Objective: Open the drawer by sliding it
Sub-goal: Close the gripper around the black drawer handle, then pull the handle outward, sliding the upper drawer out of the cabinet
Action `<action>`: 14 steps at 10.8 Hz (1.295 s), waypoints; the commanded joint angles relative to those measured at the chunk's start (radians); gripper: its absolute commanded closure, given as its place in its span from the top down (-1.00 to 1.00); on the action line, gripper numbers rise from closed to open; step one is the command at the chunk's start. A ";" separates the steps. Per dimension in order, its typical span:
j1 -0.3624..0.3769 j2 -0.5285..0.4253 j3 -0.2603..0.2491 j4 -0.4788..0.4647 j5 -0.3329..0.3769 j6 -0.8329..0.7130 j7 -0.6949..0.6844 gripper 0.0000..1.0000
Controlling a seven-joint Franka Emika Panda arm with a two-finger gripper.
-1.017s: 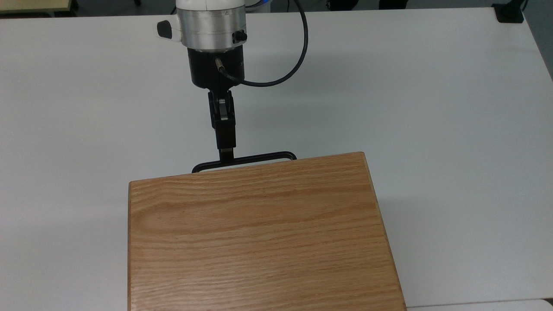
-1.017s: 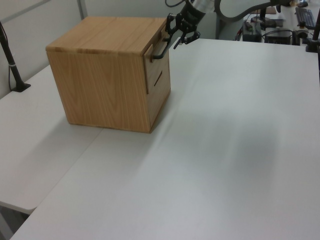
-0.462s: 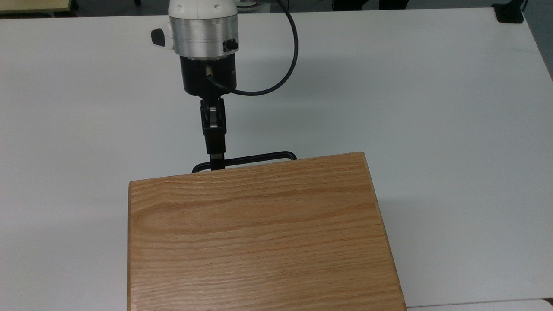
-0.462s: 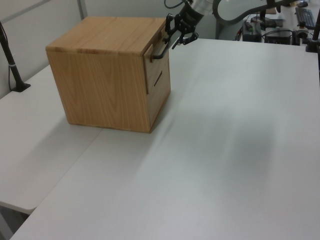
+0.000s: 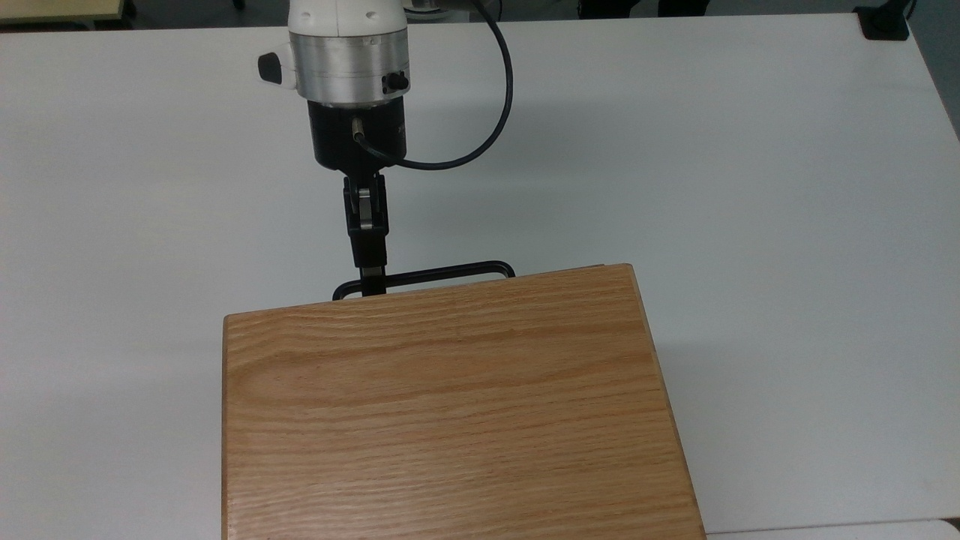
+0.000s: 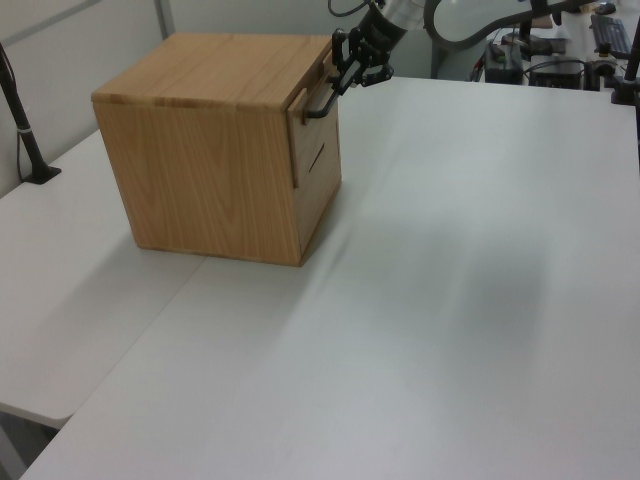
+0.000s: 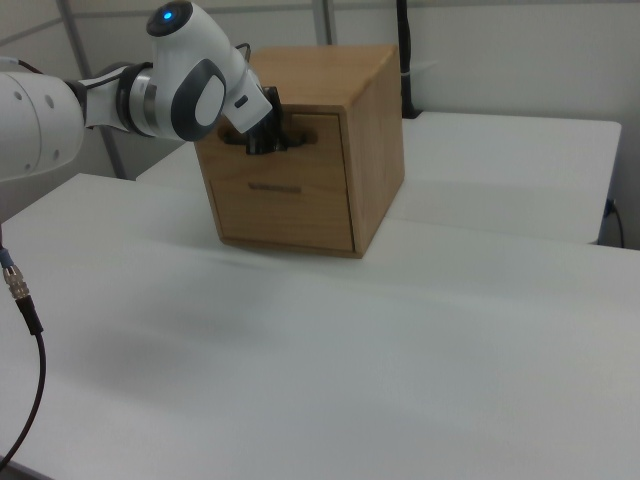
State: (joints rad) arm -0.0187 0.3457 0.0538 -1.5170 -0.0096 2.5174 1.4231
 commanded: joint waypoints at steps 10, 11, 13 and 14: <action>-0.004 -0.157 0.006 -0.054 0.003 -0.535 -0.193 -0.89; -0.007 -0.162 0.007 -0.054 0.003 -0.577 -0.191 -0.89; -0.007 -0.184 0.008 -0.081 0.003 -0.609 -0.191 -0.89; -0.007 -0.200 0.008 -0.095 0.003 -0.617 -0.191 -0.89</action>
State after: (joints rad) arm -0.0353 0.2073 0.0508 -1.5150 -0.0153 1.9476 1.2564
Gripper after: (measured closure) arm 0.859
